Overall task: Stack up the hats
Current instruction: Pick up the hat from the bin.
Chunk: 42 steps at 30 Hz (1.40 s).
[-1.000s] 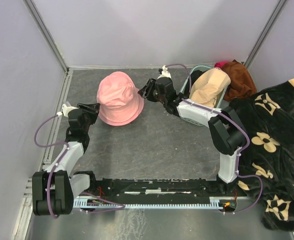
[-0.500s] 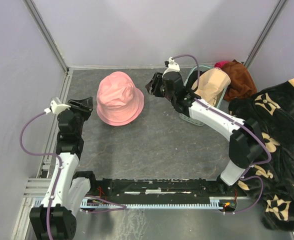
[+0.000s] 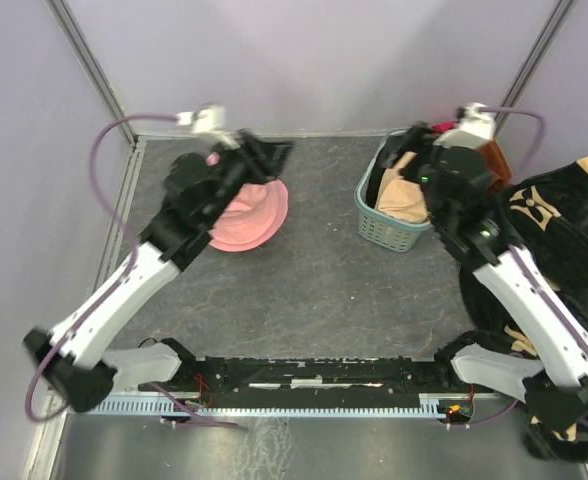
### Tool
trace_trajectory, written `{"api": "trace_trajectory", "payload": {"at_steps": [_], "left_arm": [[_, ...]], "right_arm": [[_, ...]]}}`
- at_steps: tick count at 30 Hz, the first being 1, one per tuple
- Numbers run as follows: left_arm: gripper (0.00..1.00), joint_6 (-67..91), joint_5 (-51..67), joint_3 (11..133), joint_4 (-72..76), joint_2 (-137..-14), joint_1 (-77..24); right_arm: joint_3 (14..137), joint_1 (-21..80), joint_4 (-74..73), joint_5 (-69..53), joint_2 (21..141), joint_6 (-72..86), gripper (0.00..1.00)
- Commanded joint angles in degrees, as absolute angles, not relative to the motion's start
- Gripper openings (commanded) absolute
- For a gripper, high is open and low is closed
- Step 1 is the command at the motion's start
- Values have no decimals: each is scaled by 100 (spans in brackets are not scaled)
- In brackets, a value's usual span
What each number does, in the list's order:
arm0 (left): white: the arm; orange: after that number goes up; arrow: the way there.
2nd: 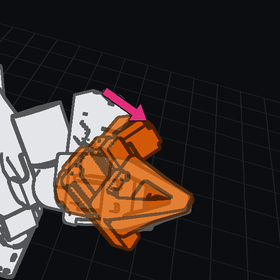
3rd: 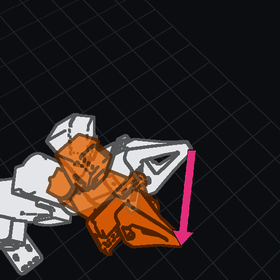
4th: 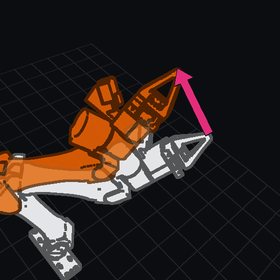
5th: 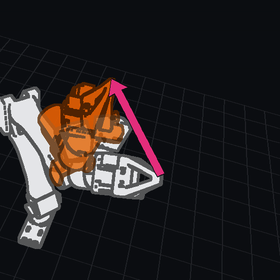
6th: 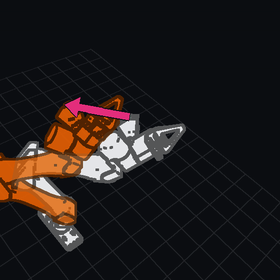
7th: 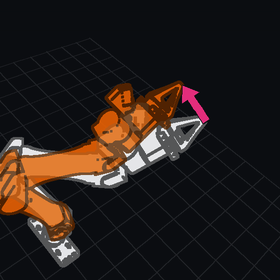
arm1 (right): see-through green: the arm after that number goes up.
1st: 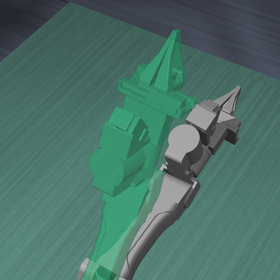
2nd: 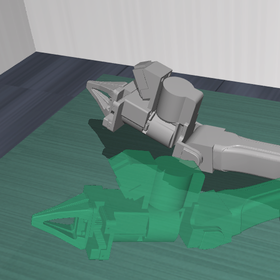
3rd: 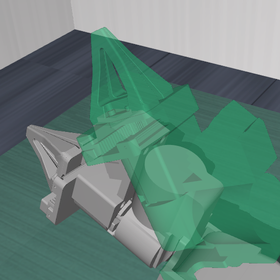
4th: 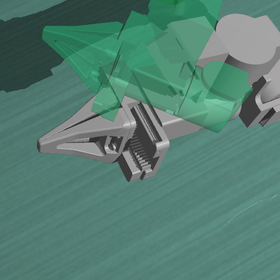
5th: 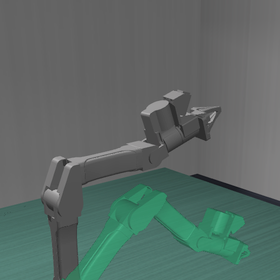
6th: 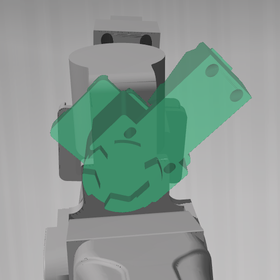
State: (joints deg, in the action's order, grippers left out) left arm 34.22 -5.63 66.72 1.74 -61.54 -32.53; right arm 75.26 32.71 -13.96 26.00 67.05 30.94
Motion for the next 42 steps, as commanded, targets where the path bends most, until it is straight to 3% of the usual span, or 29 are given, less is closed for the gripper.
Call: {"api": "trace_trajectory", "payload": {"at_steps": [1,9,17,33,38,42], "left_arm": [[57,1942,-680,8032,-153,-7806,-4440],[60,867,-753,10413,-1275,-10117,-5430],[60,381,-875,11168,-1558,-11348,-5614],[59,1,-1410,11199,-1179,-12165,-5624],[47,-10,-1328,11215,-1180,-12276,-5616],[19,12,-1187,11171,-1135,-12272,-5616]], "right_arm": [[7166,2711,-2076,3482,5941,2889,83],[6579,1379,-2525,3035,5181,3556,88],[6082,-412,-2332,1367,5238,4269,89],[5582,-626,-1586,818,5523,4500,88],[5505,-631,-1509,801,5563,4500,88],[5474,-626,-1486,806,5541,4466,88]]}}
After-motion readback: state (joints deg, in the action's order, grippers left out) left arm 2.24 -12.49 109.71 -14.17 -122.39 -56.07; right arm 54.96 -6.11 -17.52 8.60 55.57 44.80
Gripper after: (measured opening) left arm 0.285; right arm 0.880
